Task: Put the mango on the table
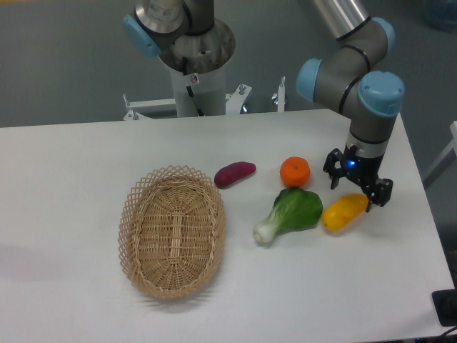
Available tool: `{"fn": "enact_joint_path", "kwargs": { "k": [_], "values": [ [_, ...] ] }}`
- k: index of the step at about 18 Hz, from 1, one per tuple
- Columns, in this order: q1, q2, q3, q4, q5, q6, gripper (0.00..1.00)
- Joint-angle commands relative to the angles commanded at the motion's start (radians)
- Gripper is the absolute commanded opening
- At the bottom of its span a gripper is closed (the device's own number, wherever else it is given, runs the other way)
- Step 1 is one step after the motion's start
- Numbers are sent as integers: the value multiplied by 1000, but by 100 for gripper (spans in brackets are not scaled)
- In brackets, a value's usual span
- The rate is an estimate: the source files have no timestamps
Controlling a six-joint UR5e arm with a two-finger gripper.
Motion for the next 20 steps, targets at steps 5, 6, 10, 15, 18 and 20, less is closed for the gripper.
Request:
{"fn": "enact_joint_path", "kwargs": {
  "k": [5,6,10,15,18,20],
  "values": [
    [-9,32,67,-9,5,-20,100],
    [-11,44,75,-12,5,-23,100],
    [-11,95,127,-118,3,-34,100],
    [-12,126,251,-375,6,-34,100],
    [-5,136,301,-480,29,-20,100],
    [2,149,319,-511,32,-13,100]
  ]
}}
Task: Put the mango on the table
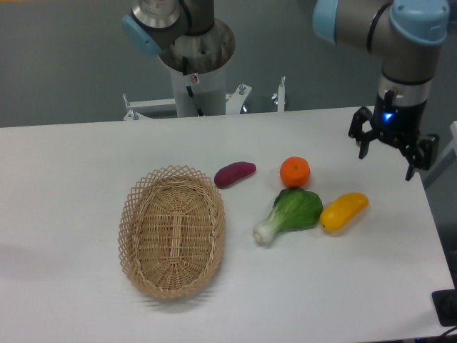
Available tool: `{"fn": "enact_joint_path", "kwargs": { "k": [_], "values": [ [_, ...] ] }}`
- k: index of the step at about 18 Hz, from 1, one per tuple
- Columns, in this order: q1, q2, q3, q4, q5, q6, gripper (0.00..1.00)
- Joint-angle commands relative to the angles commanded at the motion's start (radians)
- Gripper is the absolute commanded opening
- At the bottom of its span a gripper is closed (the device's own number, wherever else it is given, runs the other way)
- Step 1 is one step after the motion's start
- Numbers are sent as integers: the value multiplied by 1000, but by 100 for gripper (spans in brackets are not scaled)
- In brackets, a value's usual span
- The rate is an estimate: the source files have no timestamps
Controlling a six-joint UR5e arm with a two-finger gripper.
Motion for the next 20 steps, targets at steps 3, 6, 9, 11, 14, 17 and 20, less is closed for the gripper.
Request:
{"fn": "enact_joint_path", "kwargs": {
  "k": [3,6,9,11,14,17,20],
  "values": [
    [27,2,11,-48,0,70,100],
    [66,15,17,-83,0,168,100],
    [94,15,37,-121,0,248,100],
    [106,15,45,-135,0,268,100],
    [120,15,45,-137,0,314,100],
    [121,15,43,-135,2,324,100],
    [124,15,43,-134,11,325,100]
  ]
}}
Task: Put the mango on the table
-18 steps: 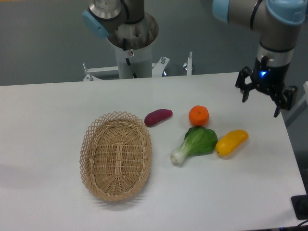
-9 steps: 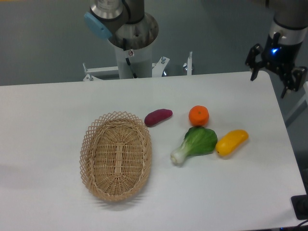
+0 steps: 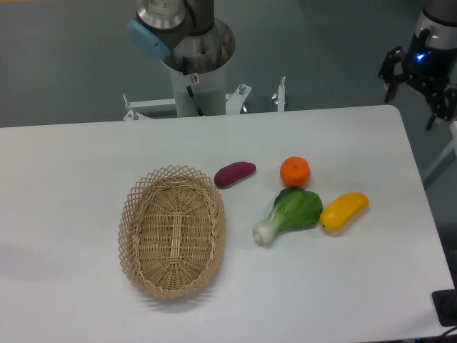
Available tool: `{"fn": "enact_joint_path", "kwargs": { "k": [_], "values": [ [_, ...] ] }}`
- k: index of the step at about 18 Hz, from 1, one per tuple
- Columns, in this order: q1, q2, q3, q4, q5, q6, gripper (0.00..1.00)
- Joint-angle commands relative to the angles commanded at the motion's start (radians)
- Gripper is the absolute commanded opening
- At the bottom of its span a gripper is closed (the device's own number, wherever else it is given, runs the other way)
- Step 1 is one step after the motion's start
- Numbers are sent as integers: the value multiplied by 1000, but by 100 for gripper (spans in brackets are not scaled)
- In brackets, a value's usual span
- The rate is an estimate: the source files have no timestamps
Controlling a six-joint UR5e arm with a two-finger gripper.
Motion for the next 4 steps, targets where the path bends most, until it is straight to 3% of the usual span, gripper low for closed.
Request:
{"fn": "enact_joint_path", "kwargs": {
  "k": [4],
  "values": [
    [-2,-2,2,5,2,0,100]
  ]
}}
